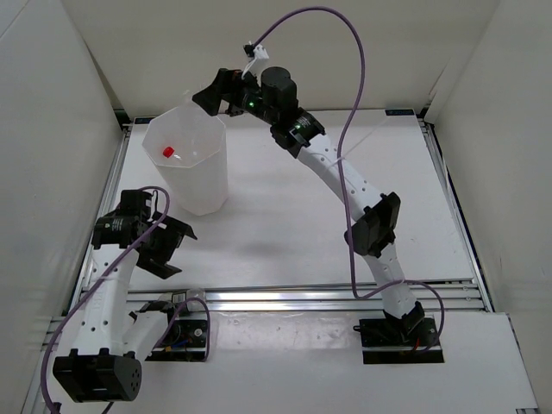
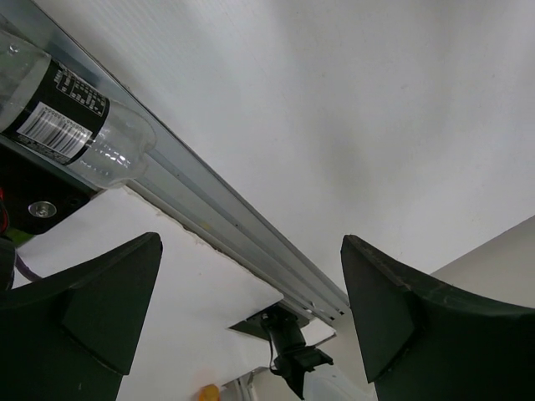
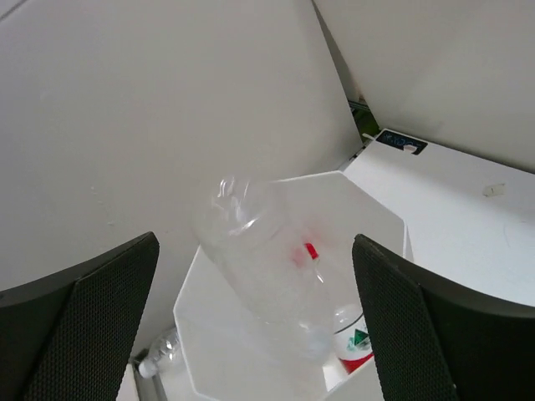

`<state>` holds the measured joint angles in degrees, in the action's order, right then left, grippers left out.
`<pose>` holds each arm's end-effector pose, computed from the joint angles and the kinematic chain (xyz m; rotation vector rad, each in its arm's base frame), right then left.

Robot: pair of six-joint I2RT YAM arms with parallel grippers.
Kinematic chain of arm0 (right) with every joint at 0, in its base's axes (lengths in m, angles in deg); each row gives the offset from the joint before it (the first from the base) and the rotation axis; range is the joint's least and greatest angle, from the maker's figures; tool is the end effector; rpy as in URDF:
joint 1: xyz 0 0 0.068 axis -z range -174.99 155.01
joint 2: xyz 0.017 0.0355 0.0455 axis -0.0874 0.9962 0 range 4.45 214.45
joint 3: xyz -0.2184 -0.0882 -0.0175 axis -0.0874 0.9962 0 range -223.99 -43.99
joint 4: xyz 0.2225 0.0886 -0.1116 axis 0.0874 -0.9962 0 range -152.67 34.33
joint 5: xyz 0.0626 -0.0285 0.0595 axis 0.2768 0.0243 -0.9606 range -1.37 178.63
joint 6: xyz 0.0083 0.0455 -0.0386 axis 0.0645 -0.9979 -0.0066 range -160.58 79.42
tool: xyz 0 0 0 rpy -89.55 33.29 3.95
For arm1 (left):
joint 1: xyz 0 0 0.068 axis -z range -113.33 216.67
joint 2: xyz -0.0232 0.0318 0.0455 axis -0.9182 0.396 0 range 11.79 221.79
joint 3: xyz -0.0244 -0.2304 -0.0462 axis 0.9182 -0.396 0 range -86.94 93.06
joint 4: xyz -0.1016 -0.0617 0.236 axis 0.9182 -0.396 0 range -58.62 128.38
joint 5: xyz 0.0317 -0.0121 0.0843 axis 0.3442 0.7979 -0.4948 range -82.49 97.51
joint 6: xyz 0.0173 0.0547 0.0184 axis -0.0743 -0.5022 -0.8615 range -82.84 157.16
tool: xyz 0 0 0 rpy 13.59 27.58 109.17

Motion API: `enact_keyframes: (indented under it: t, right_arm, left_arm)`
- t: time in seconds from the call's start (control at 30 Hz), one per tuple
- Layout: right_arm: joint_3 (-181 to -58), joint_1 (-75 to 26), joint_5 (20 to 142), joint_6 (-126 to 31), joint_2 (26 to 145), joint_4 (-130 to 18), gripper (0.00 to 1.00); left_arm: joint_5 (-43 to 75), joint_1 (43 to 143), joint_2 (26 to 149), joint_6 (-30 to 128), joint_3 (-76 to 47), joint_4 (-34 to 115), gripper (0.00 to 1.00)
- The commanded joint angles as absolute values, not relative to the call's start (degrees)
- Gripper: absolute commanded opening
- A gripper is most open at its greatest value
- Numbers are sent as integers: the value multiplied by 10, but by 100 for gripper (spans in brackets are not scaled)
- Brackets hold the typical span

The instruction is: Put the plastic bottles in the bin

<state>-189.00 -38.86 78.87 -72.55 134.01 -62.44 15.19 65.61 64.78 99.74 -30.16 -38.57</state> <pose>0.3577 0.3546 0.4294 -0.3097 1.5047 1.1970 0.1617 -0.0030 0.2570 -1.5213 2.5068 -0.3909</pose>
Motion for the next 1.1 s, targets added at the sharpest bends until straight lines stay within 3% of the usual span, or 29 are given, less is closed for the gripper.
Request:
enact_keyframes:
  t: [0.0, 0.2, 0.47, 0.63, 1.07]
  right_arm:
    - [-1902, -410, 825, -655, 1276, -632, 100]
    - [-1845, -410, 803, -682, 1160, -721, 100]
    - [-1804, -410, 840, -648, 1101, -856, 100]
    - [-1772, -410, 845, -637, 1086, -874, 100]
    - [-1720, -387, 850, -631, 1053, -890, 100]
  left_arm:
    - [171, 652, 652, 1012, -296, -436, 99]
    - [158, 652, 671, 1085, -360, -436, 99]
    - [124, 652, 704, 1129, -402, -436, 99]
    - [117, 652, 704, 1124, -475, -436, 99]
    - [94, 689, 840, 1155, -485, -431, 99]
